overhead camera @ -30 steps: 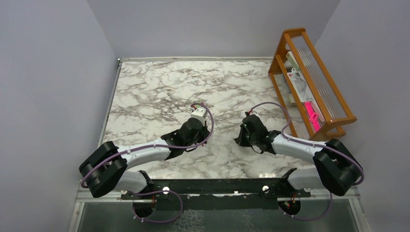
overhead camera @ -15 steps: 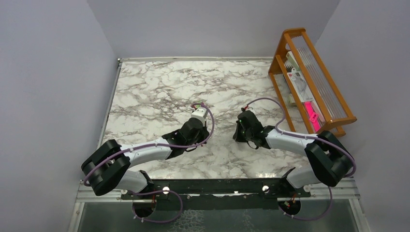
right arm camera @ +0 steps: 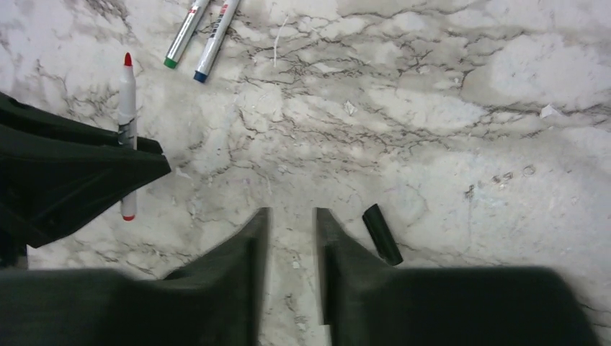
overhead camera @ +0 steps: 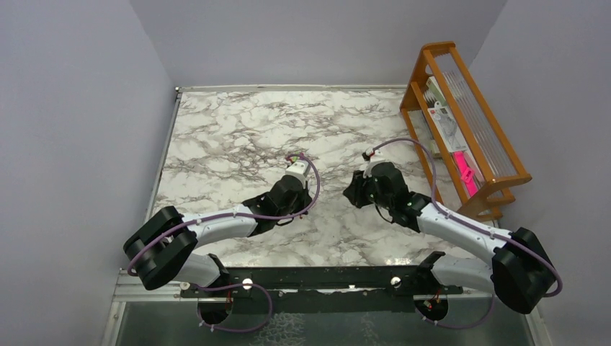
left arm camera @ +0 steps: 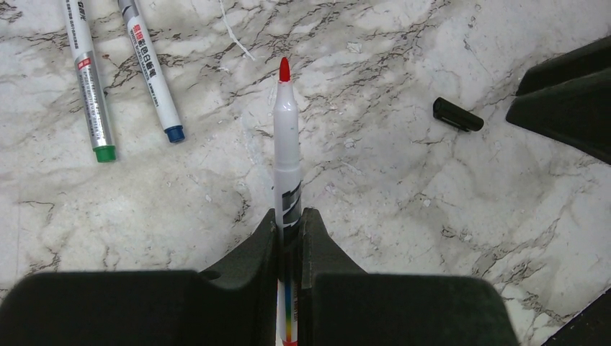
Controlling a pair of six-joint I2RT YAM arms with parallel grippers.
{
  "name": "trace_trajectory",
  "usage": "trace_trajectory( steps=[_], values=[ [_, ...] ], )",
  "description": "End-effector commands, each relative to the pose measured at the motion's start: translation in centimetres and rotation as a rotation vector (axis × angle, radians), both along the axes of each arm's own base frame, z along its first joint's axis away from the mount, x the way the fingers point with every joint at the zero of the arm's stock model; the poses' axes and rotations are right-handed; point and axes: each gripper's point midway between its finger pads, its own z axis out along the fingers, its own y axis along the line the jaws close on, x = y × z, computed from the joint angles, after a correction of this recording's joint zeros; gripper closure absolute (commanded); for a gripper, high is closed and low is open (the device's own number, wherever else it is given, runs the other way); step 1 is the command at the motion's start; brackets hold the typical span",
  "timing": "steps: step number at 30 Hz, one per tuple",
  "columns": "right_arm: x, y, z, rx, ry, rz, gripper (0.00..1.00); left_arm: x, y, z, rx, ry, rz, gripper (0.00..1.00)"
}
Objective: Insert the pens into the pen caps
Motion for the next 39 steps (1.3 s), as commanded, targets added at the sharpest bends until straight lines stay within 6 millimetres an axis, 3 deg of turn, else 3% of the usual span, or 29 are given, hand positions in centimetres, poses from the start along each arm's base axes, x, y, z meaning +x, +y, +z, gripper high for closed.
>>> trace_trajectory(
  steps=[1,3,5,11,15,27,39],
  values=[
    [0.5,0.0,-0.7,-0.121,-0.002,0.076,0.57,0.4,-0.8,0.9,-0.034,-0.020,-0.021,1.00],
    [0.7,-0.4,-1.5,-0.188,0.022,0.082,0.43,0.4,-0.8,1.0,-0.035,-0.022,-0.022,1.00],
    [0.9,-0.8,-2.1,-0.250,0.032,0.102,0.35,0.4,-0.6,1.2,-0.036,-0.026,-0.020,1.00],
    [1.6,-2.1,-3.4,-0.372,0.057,0.092,0.33,0.3,-0.5,1.3,-0.037,-0.032,-0.018,1.00],
    [1.3,-2.2,-5.5,-0.409,0.133,0.086,0.33,0.3,-0.5,1.2,-0.035,-0.030,-0.020,1.00],
    [0.8,-2.4,-7.6,-0.447,0.247,0.064,0.46,0.3,-0.1,0.9,-0.030,-0.028,-0.012,1.00],
    [0.3,-3.1,-8.3,-0.470,0.284,0.027,0.76,0.3,-0.4,0.8,-0.039,-0.020,-0.021,1.00]
  ],
)
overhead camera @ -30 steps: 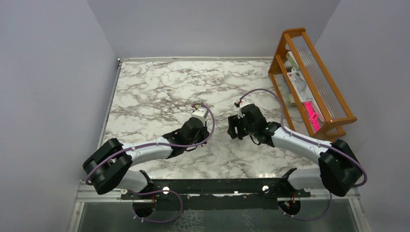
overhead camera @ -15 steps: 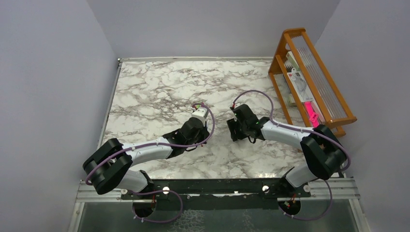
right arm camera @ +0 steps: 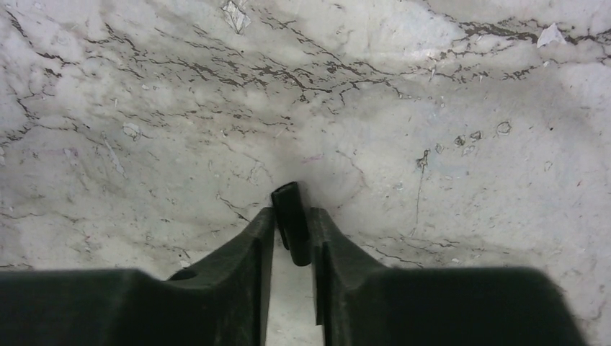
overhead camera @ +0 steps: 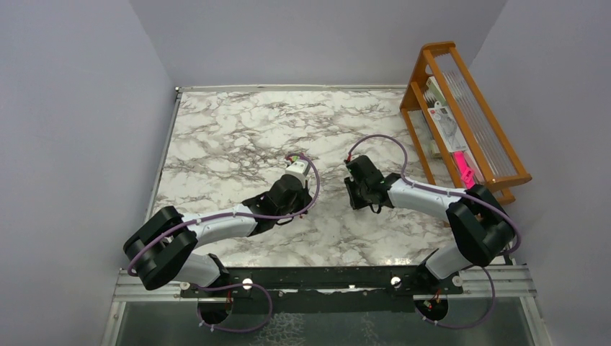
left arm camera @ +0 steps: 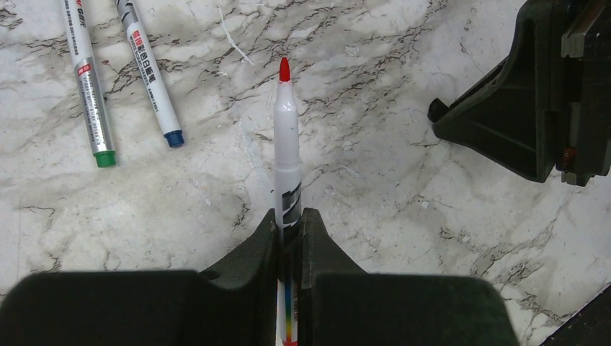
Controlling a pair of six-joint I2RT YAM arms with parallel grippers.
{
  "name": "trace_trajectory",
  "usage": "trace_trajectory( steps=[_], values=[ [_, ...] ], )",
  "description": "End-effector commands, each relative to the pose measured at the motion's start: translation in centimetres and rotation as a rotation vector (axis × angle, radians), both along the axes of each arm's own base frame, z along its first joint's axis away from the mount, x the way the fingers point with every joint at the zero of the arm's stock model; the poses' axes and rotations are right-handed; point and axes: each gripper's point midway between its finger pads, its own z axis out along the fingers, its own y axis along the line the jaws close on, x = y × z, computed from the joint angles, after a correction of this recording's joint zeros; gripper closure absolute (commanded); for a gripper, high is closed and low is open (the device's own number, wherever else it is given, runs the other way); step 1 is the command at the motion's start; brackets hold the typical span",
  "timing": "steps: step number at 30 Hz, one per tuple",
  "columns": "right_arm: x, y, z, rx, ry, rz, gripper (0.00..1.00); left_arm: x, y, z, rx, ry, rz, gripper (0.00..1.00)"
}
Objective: Insert the pens into the pen caps
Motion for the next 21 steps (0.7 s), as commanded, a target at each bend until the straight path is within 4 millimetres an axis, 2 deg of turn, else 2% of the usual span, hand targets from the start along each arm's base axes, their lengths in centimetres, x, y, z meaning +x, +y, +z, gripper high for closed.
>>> trace_trajectory(
  steps=[1,5,10,15,18,21],
  values=[
    [0.1,-0.3,-0.1,-0.025,0.011,-0.030,0.80,0.1,-0.3,0.6,-0.031,-0.015,-0.014,1.00],
    [-0.1,0.2,0.0,0.005,0.019,-0.028,0.99,0.0,-0.2,0.6,-0.029,-0.014,-0.014,1.00],
    [0.0,1.7,1.9,0.131,-0.022,-0.031,0.99,-0.3,-0.9,1.2,-0.069,-0.010,-0.045,1.00],
    [0.5,4.1,7.7,0.440,-0.196,-0.073,0.99,-2.4,-4.3,3.3,-0.262,0.048,-0.192,1.00],
    [0.3,4.2,10.8,0.633,-0.301,-0.136,0.99,-3.8,-6.1,4.6,-0.385,0.086,-0.269,1.00],
    [0.3,3.3,13.6,0.778,-0.408,-0.207,0.99,-4.5,-7.1,5.7,-0.465,0.117,-0.296,1.00]
  ],
)
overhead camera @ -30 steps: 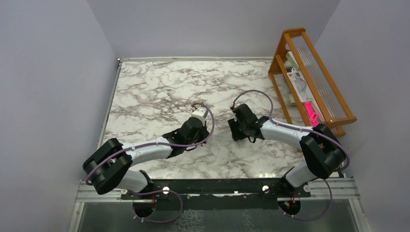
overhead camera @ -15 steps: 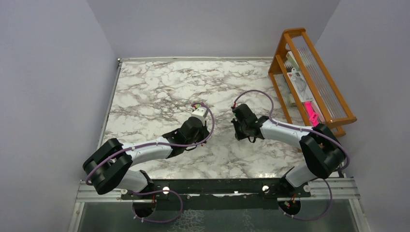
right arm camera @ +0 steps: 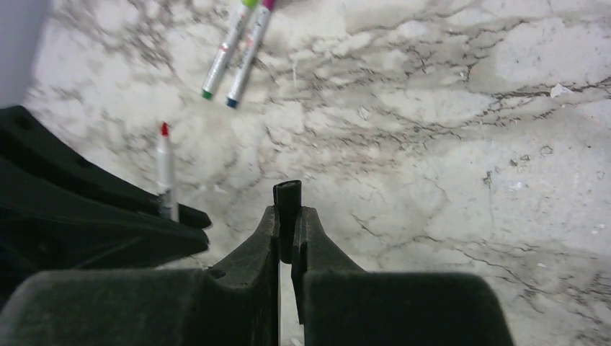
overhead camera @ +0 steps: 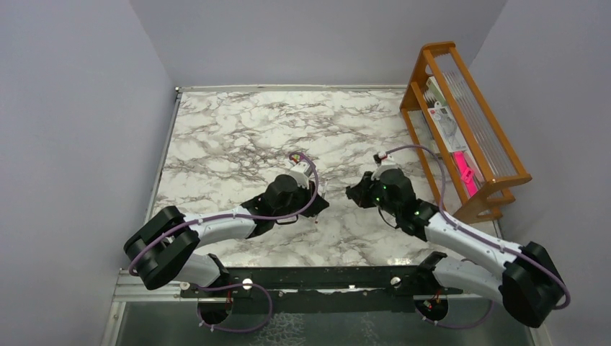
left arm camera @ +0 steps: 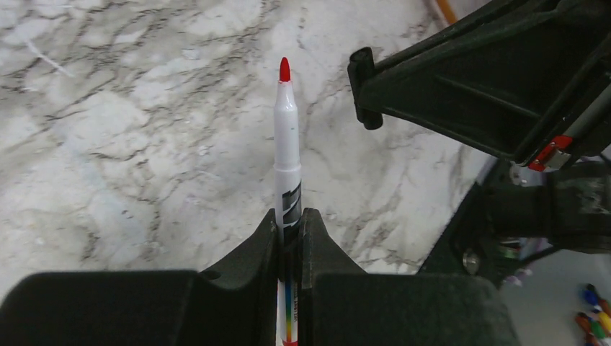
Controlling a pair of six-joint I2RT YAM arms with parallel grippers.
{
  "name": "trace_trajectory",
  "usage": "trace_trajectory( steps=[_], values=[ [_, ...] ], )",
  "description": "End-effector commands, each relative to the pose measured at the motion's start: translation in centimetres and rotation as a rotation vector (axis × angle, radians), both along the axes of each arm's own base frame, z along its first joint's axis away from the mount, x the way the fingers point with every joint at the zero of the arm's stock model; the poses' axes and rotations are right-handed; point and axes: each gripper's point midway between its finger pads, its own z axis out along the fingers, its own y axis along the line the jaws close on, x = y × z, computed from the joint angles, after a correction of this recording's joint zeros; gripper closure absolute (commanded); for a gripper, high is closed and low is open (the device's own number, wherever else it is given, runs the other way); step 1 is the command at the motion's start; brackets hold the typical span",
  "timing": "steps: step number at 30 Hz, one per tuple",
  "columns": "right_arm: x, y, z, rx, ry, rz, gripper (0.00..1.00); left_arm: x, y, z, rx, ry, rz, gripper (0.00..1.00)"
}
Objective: Insert the pens into the pen caps
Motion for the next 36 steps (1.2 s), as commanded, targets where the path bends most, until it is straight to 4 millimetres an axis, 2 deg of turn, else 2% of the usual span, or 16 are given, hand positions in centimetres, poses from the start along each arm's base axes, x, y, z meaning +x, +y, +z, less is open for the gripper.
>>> trace_trajectory(
  steps=[1,8,11,18,25,36],
  values=[
    [0.9,0.4,5.9,0.324,-0.159,-0.121,0.99,-2.1,-2.9,3.3,-0.215,0.059,-0.122,1.00],
    [0.6,-1.0,10.8,0.478,-0.323,-0.166,0.99,-3.3,-3.9,5.6,-0.349,0.119,-0.108,1.00],
    [0.5,-1.2,11.7,0.530,-0.345,-0.179,0.99,-3.9,-4.6,6.7,-0.409,0.122,-0.121,1.00],
    [0.9,-0.4,11.7,0.547,-0.339,-0.162,0.99,-5.2,-6.5,7.6,-0.426,0.111,-0.176,1.00],
    [1.1,-0.1,12.4,0.540,-0.356,-0.147,0.99,-5.2,-6.5,7.7,-0.424,0.102,-0.178,1.00],
    [0.7,1.4,11.5,0.531,-0.320,-0.071,0.99,-5.1,-6.8,6.7,-0.392,0.085,-0.189,1.00]
  ],
)
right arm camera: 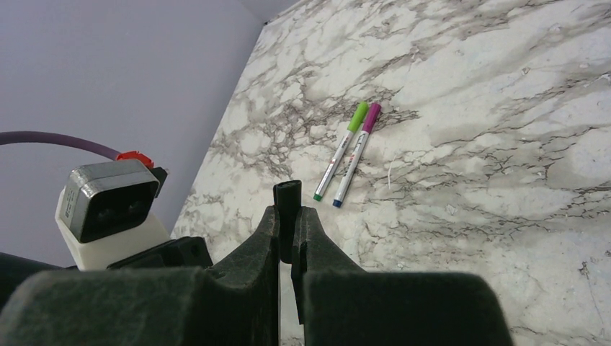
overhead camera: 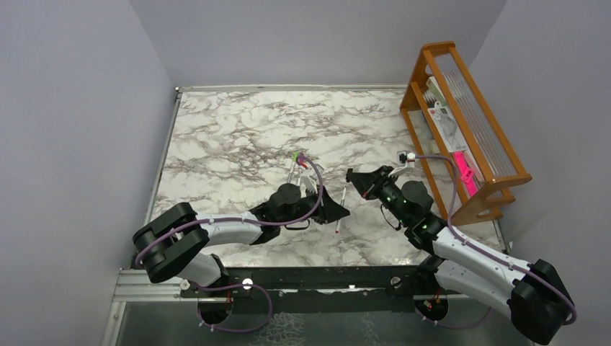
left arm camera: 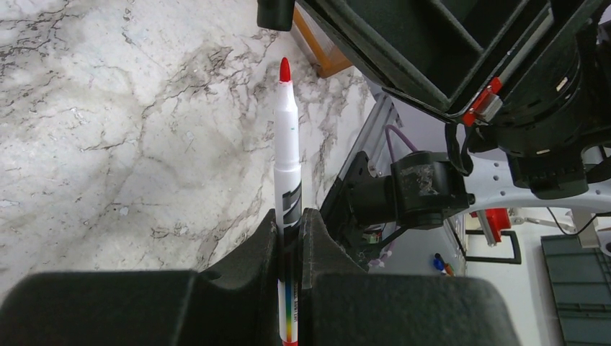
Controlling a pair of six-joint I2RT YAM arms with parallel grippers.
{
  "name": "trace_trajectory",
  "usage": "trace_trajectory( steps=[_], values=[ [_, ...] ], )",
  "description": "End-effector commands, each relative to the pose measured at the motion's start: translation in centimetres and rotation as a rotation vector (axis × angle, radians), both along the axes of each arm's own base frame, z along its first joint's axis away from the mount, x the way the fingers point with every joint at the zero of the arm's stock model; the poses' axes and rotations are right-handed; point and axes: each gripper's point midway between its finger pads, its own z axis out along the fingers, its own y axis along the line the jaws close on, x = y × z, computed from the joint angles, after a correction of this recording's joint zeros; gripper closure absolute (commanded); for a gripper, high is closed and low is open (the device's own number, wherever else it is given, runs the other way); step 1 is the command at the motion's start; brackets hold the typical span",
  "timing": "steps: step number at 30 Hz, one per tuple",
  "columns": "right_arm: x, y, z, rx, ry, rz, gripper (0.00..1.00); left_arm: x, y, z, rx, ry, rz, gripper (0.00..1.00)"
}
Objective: Insert the pens into the pen caps
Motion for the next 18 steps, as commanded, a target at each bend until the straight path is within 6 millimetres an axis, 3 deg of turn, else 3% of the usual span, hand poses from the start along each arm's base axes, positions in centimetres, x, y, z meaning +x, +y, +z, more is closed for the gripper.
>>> trace_trajectory(
  steps=[1,18],
  values=[
    [-0.2,0.8,2.4,0.038,-0.060,0.041,0.99,0.2,-0.9,1.5,-0.037,-0.053,-0.021,1.00],
    [-0.7,1.1,1.2,0.023,-0.033,0.072,0.99,0.4,-0.8,1.3,-0.027,-0.066,-0.014,1.00]
  ],
)
